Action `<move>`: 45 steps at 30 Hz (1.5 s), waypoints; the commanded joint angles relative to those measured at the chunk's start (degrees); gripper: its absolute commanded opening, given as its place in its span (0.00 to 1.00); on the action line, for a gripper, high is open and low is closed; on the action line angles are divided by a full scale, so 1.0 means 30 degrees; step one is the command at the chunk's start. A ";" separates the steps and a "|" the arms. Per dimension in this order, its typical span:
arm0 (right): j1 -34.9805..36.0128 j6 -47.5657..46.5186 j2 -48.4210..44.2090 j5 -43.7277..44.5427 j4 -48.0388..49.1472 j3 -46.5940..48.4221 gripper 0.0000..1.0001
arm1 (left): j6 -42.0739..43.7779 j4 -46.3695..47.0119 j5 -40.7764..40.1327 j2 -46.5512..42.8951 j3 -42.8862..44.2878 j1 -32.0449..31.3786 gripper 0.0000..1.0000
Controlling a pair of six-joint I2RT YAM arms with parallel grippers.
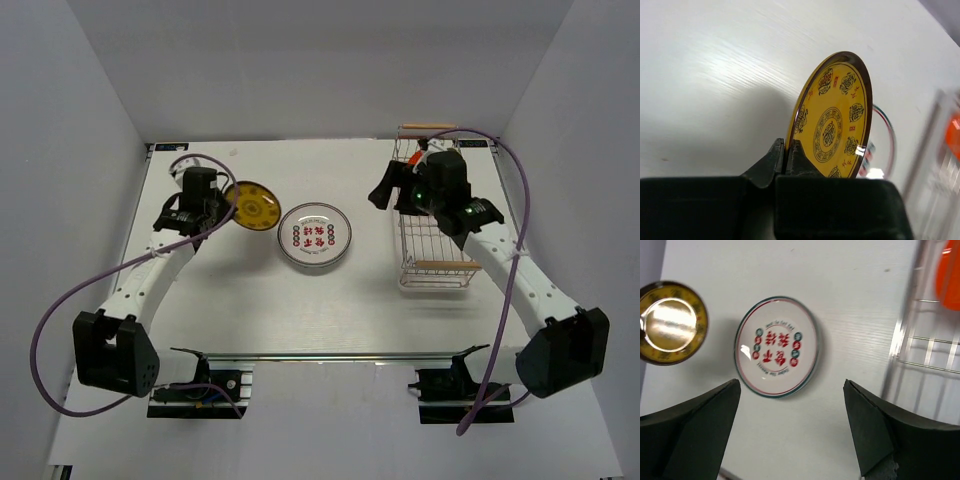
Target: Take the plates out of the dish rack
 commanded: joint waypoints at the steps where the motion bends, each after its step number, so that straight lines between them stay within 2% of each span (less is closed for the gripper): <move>1: -0.0378 -0.0185 -0.1289 0.4447 -0.0148 -0.0730 0.89 | -0.2012 -0.0654 -0.4192 0.0389 -0.0667 0.1236 0.00; 7: -0.1198 -0.0360 -0.1495 0.6150 -0.0646 -0.0849 0.89 | -0.1664 0.1247 -0.2410 0.1327 -0.2015 0.3056 0.00; 18: -0.2665 -0.0389 -0.1465 0.5536 -0.0324 -0.1582 0.89 | -0.1869 0.2393 -0.0503 0.3320 -0.3570 0.4636 0.00; 21: -0.3016 -0.0505 -0.1524 0.5332 -0.0177 -0.1699 0.89 | -0.1987 0.1956 -0.0679 0.3759 -0.3630 0.4902 0.05; 24: -0.3396 -0.0565 -0.1437 0.5330 -0.0176 -0.1670 0.89 | -0.1957 0.1487 -0.0358 0.4140 -0.3542 0.5107 0.16; 26: -0.3661 -0.0652 -0.1291 0.5390 -0.0176 -0.1437 0.89 | -0.1957 0.1369 -0.0239 0.4229 -0.3600 0.5283 0.31; 27: -0.3777 -0.0856 -0.1145 0.5332 -0.0147 -0.1261 0.89 | -0.1986 0.1252 -0.0239 0.4258 -0.3629 0.5283 0.42; 31: -0.4364 -0.1588 -0.0035 0.5068 -0.0205 -0.0324 0.89 | -0.1899 0.1338 -0.0064 0.4200 -0.3893 0.5458 0.56; 34: -0.4714 -0.2115 0.0991 0.4542 -0.0439 0.0671 0.89 | -0.1665 0.1457 0.0316 0.4258 -0.4069 0.5458 0.61; 39: -0.5097 -0.3200 0.2487 0.3926 -0.0265 0.2542 0.89 | -0.1547 0.0666 0.0230 0.4493 -0.3573 0.5458 0.77; 40: -0.5184 -0.3492 0.3098 0.3780 -0.0235 0.2926 0.89 | -0.1634 0.0433 0.0056 0.4435 -0.3484 0.5458 0.85; 41: -0.5185 -0.3698 0.3424 0.3546 -0.0293 0.3336 0.89 | -0.1838 -0.0091 -0.0323 0.4202 -0.3309 0.5458 0.98; 45: -0.5302 -0.4343 0.5704 0.3661 -0.0352 0.5269 0.89 | -0.2074 -0.1237 -0.0563 0.3325 -0.2313 0.5458 0.98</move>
